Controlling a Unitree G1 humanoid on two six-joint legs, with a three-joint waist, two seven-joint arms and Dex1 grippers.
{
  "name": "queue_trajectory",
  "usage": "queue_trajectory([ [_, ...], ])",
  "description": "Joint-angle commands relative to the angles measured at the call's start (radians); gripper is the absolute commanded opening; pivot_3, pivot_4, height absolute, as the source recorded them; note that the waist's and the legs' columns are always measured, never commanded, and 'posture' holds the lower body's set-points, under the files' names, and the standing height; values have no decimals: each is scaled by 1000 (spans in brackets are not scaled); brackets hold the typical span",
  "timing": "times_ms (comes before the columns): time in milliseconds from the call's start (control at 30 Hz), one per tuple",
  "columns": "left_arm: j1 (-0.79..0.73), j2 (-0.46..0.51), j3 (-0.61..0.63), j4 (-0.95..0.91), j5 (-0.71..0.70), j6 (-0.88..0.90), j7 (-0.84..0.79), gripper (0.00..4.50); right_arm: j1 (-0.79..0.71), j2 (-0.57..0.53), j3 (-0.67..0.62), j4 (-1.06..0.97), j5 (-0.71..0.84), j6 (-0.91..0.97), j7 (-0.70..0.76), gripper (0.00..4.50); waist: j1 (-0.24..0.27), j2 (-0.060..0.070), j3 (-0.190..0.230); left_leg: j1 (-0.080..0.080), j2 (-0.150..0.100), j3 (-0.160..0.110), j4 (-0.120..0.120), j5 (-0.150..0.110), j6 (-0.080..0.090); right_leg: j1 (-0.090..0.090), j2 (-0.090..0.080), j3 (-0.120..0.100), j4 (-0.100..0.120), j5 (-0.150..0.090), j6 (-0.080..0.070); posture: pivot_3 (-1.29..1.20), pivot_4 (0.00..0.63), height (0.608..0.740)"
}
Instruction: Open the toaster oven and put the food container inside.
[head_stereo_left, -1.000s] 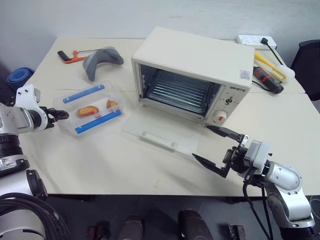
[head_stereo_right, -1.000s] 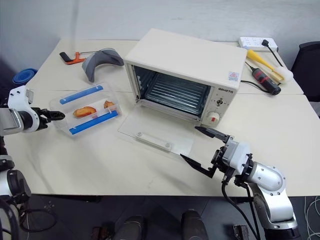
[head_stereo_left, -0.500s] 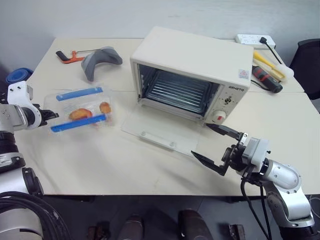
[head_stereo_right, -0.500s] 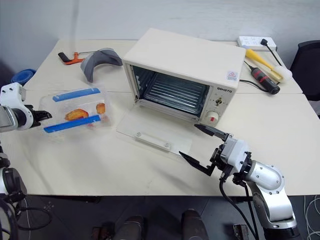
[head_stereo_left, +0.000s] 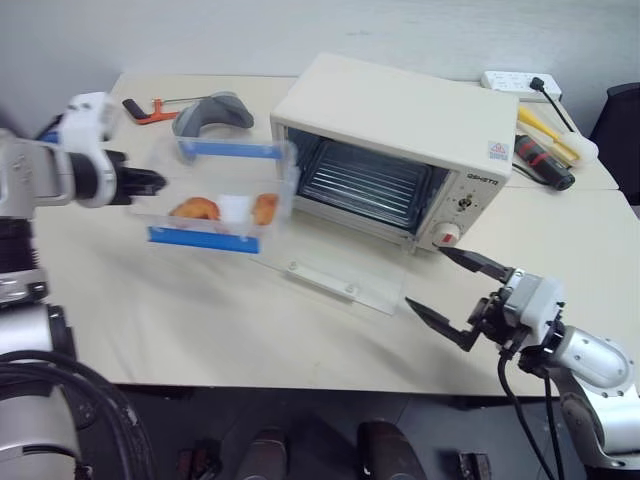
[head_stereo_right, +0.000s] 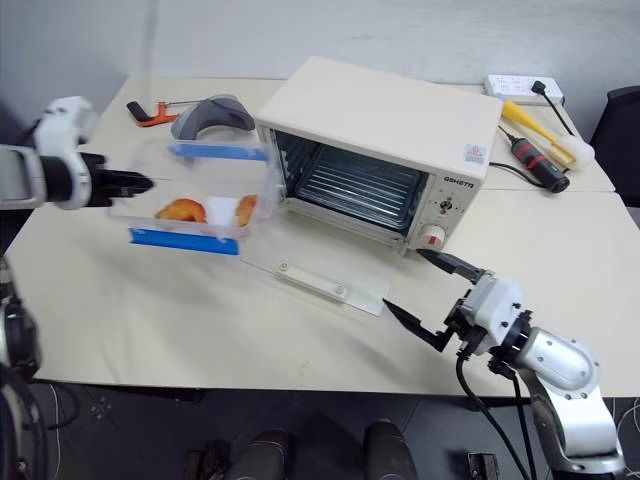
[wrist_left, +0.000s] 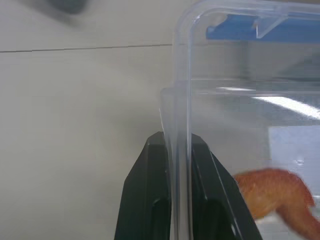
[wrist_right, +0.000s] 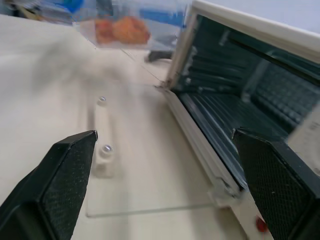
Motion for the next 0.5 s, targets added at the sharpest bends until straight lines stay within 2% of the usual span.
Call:
queue_trajectory([
  [33,-14,-69,29,-99,-22,74,35,50,33,-5,-44,-60,0,-5,-26,4500,-5,0,0,0,0,0,0,0,0,0,0,0,0,0,0,0,150,740],
  [167,-9,-199,5,-127,4,60,96,50,72,9,-54,-94,-10,-5,-58,4500,-8,0,0,0,1,1,-1,0,0,-2,1,1,1,0,0,0,150,740],
  [400,-9,-327,-3,-104,46,10,183,50,113,36,-48,-139,-22,-9,-109,4500,-1,0,0,0,1,1,0,0,0,-1,1,1,0,0,0,0,150,740],
  [467,-4,-332,-6,-97,60,-11,198,787,123,45,-46,-153,-24,-8,-125,4500,0,0,0,0,0,1,1,0,0,-1,0,1,0,0,0,0,150,740],
  [500,-3,-331,-10,-99,59,-15,195,973,126,48,-45,-159,-26,-7,-130,4500,-1,0,0,0,0,1,1,0,0,-1,0,2,0,0,0,0,150,740],
])
